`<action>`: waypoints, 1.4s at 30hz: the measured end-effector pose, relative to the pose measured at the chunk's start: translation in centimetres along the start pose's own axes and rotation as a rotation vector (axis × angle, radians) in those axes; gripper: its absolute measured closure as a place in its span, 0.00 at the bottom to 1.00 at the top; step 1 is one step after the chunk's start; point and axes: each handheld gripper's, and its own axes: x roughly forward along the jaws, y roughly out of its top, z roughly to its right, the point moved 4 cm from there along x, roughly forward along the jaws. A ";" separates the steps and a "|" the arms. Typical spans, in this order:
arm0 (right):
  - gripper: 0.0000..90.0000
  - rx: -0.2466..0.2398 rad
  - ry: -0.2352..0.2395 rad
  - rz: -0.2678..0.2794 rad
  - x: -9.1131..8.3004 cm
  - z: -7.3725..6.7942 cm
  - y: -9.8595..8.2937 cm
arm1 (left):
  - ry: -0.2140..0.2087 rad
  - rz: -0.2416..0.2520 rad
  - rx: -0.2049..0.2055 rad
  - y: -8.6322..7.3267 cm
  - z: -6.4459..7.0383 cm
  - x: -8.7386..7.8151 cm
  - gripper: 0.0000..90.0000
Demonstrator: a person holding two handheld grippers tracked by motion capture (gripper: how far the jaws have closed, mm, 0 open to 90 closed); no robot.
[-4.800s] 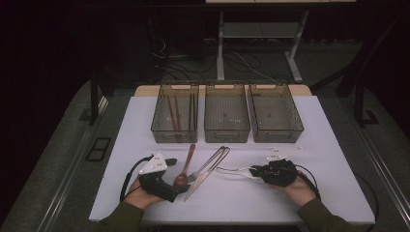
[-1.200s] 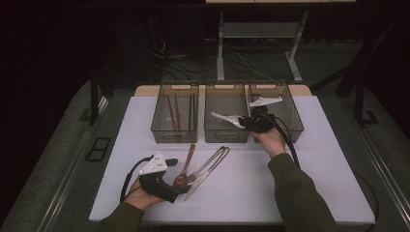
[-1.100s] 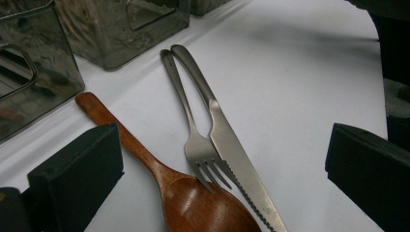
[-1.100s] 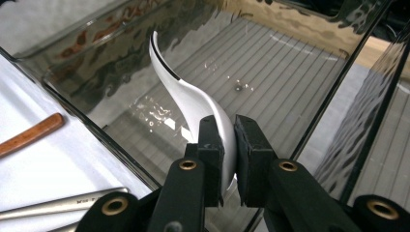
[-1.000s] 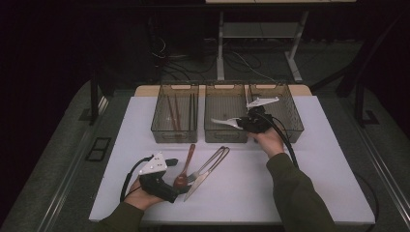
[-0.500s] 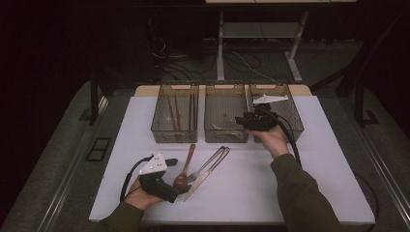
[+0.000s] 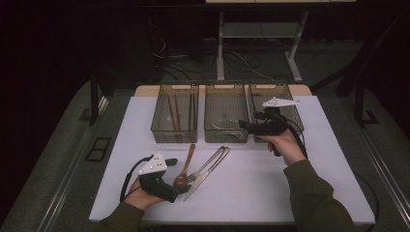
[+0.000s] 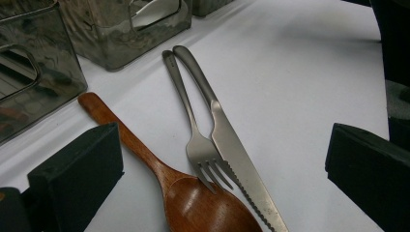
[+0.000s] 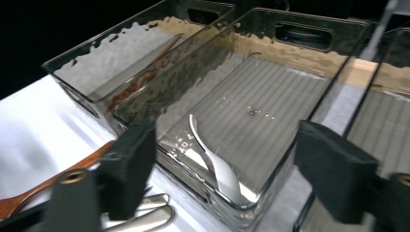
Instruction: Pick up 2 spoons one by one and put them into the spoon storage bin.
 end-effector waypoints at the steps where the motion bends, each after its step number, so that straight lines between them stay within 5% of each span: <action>1: 0.23 -0.010 0.009 -0.006 -0.2 -0.1 -0.2 | 0.001 0.000 0.000 0.0 0.0 0.0 0.00; 8: 0.20 -0.050 0.061 -0.002 -1.6 -0.9 -1.9 | 0.006 -0.008 -0.002 -0.1 0.0 0.1 0.00; 26: 0.20 -0.107 0.083 -0.023 -4.9 -1.0 -8.5 | 0.016 -0.013 -0.001 -0.1 0.0 0.0 0.00; 35: 0.20 -0.103 0.079 -0.060 -6.6 -0.5 -11.8 | 0.033 -0.008 -0.009 0.0 -0.2 -0.2 0.09; 42: 0.20 -0.139 0.089 -0.073 -7.9 -0.8 -13.2 | 0.038 -0.023 -0.001 0.0 -0.2 -0.3 0.25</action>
